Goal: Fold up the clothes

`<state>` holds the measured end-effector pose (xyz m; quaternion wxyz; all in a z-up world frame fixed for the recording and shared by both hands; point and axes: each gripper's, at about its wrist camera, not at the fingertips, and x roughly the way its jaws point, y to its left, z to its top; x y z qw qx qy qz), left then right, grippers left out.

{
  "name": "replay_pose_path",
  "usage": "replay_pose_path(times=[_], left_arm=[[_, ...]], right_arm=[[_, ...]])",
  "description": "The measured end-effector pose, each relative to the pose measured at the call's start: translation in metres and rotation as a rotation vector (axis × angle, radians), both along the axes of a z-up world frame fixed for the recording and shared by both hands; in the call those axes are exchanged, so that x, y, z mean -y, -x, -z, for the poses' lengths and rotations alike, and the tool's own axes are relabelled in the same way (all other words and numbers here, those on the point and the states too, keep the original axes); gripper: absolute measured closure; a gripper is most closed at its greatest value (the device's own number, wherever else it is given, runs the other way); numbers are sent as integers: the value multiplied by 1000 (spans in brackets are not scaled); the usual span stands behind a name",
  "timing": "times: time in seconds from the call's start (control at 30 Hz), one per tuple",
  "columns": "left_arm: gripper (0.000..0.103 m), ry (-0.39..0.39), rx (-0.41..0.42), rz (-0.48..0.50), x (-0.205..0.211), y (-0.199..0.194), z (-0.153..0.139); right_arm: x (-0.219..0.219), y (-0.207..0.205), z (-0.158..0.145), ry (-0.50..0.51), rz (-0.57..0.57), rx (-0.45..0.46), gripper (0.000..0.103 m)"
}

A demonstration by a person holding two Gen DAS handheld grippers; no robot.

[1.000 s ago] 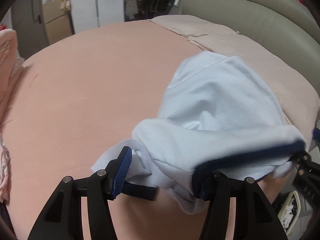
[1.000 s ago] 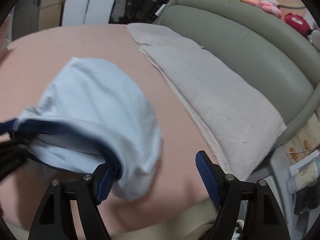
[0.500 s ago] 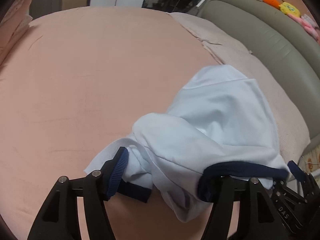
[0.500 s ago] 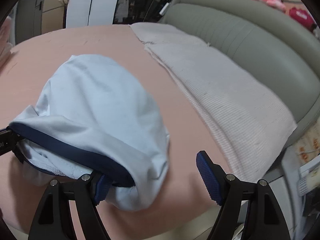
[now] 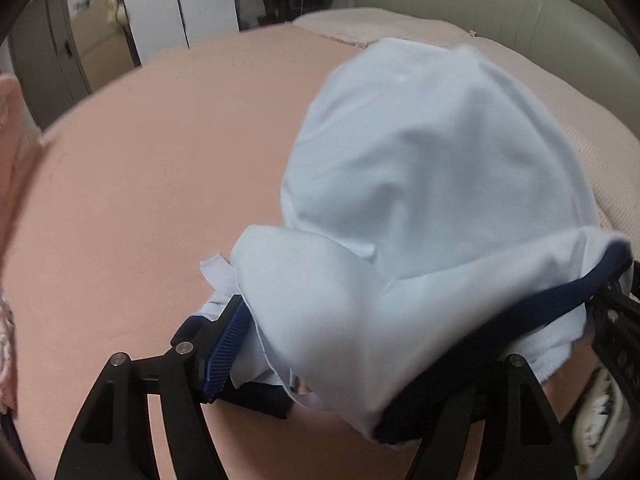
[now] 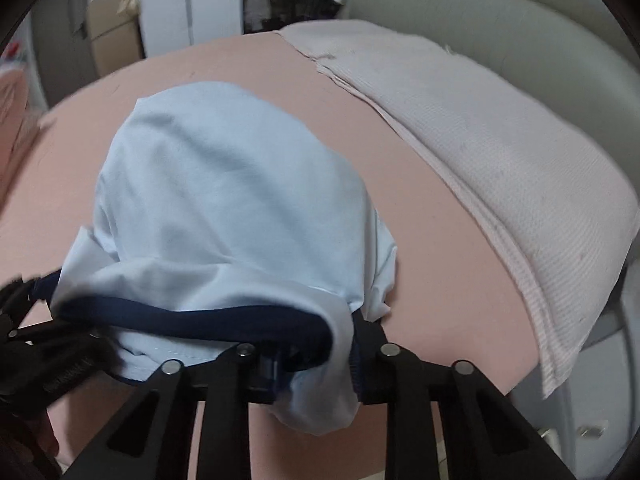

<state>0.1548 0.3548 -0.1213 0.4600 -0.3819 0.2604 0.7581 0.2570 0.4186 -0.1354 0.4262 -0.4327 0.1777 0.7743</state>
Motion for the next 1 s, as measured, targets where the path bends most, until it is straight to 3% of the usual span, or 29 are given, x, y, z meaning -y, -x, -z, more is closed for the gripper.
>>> replay_pose_path(times=[0.1, 0.33, 0.57, 0.63, 0.77, 0.87, 0.93, 1.0], left_arm=[[34, 0, 6, -15, 1, -2, 1], [34, -49, -27, -6, 10, -11, 4], [35, -33, 68, -55, 13, -3, 1], [43, -37, 63, -50, 15, -7, -1], [70, -42, 17, -53, 19, -17, -6], [79, -50, -26, -49, 22, -22, -11], [84, -63, -52, -52, 24, -23, -17], [90, -95, -44, -84, 28, -18, -28]], right_arm=[[6, 6, 7, 82, -63, -44, 81], [10, 9, 16, 70, -61, -52, 80], [11, 13, 20, 63, -65, -31, 79], [11, 17, 21, 58, -71, -13, 79], [11, 17, 22, 70, -74, 4, 79], [11, 16, 20, 59, -92, 10, 82], [11, 11, 15, 44, -69, -22, 92], [10, 7, 9, 33, -50, -48, 95]])
